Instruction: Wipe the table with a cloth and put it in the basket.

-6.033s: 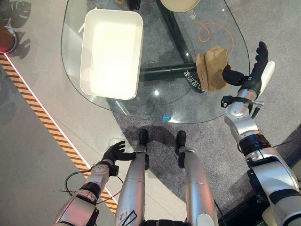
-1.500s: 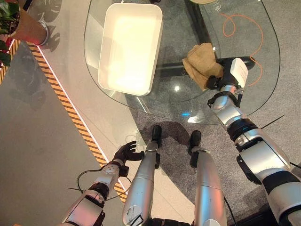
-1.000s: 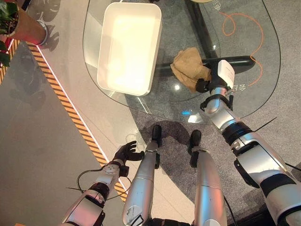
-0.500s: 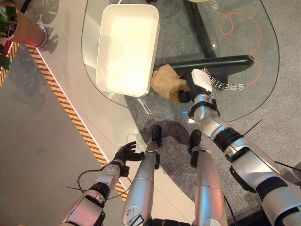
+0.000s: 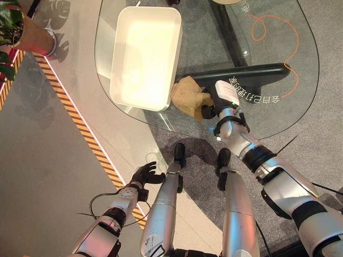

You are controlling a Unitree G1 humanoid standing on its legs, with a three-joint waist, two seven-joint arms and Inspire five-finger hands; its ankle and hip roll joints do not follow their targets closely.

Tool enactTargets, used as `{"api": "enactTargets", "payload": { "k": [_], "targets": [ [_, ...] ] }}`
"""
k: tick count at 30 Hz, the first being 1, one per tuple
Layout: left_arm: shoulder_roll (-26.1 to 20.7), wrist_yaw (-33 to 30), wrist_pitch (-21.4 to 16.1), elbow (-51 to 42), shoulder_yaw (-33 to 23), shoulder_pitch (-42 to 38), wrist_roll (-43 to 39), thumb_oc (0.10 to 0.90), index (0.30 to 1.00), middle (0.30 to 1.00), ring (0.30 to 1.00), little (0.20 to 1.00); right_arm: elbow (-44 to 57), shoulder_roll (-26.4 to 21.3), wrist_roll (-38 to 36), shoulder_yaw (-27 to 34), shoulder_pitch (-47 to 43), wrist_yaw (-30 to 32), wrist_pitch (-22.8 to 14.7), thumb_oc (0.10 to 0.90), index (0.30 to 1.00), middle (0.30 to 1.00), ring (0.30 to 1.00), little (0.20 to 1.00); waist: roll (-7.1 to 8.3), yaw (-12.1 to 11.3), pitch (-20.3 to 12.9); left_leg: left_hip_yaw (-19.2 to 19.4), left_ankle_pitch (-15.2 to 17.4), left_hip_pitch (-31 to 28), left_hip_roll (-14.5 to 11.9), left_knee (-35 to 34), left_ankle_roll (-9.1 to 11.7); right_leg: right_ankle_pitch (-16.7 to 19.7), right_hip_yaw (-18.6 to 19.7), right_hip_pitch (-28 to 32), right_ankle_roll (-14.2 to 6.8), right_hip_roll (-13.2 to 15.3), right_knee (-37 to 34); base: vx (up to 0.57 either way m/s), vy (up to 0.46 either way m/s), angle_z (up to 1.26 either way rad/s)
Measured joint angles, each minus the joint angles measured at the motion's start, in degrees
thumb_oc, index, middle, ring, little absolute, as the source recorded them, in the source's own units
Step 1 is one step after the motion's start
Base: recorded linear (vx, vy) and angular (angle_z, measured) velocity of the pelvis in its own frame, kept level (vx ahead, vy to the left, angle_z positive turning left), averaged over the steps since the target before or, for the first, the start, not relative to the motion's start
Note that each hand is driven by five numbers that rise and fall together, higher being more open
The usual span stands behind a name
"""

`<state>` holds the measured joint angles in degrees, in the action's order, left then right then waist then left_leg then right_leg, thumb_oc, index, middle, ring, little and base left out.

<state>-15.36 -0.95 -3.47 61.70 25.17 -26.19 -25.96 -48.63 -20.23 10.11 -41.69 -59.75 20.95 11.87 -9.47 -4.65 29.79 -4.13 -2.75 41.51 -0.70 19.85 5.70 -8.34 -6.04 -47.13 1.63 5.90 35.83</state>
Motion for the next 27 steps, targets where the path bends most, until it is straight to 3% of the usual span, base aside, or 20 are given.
{"api": "enactTargets", "payload": {
  "k": [5, 14, 27],
  "targets": [
    [0.04, -0.06, 0.21, 0.0, 0.03, -0.11, -0.03, 0.8, 0.9, 0.9, 0.9, 0.9, -0.12, 0.05, 0.0, -0.05, 0.04, 0.71, 0.11, 0.1, 0.3, 0.3, 0.3, 0.2, 0.0, 0.0, 0.0, -0.03, 0.0, 0.05, 0.06, 0.11, 0.01, -0.01, 0.01, -0.01, -0.01, 0.07, 0.09, 0.0, 0.0, 0.0],
    [0.7, 0.1, -0.94, 0.17, 0.98, -0.23, -0.09, 0.8, 0.9, 0.9, 0.9, 0.9, -7.68, 1.43, -5.72, 0.47, -0.38, 10.68, -3.11, 0.1, 0.3, 0.3, 0.3, 0.2, 0.01, -1.52, -0.05, -0.64, -0.13, -0.16, 0.54, 0.38, 0.0, -0.59, -0.07, 0.2, -0.44, 0.63, 0.99, 0.03, -0.005, 0.04],
    [0.43, 0.27, -1.05, 0.0, 1.01, -0.22, -0.21, 0.8, 0.9, 0.9, 0.9, 0.9, -9.35, -2.55, -10.3, 2.54, -2.37, 13.23, -4.44, 0.1, 0.3, 0.3, 0.3, 0.2, 0.06, -2.09, -0.01, -1.13, -0.49, 2.1, 1.44, 1.35, -0.54, -0.13, -0.18, -1.17, -1.06, 1.38, 0.84, 0.0, 0.003, 0.03]
  ]
}}
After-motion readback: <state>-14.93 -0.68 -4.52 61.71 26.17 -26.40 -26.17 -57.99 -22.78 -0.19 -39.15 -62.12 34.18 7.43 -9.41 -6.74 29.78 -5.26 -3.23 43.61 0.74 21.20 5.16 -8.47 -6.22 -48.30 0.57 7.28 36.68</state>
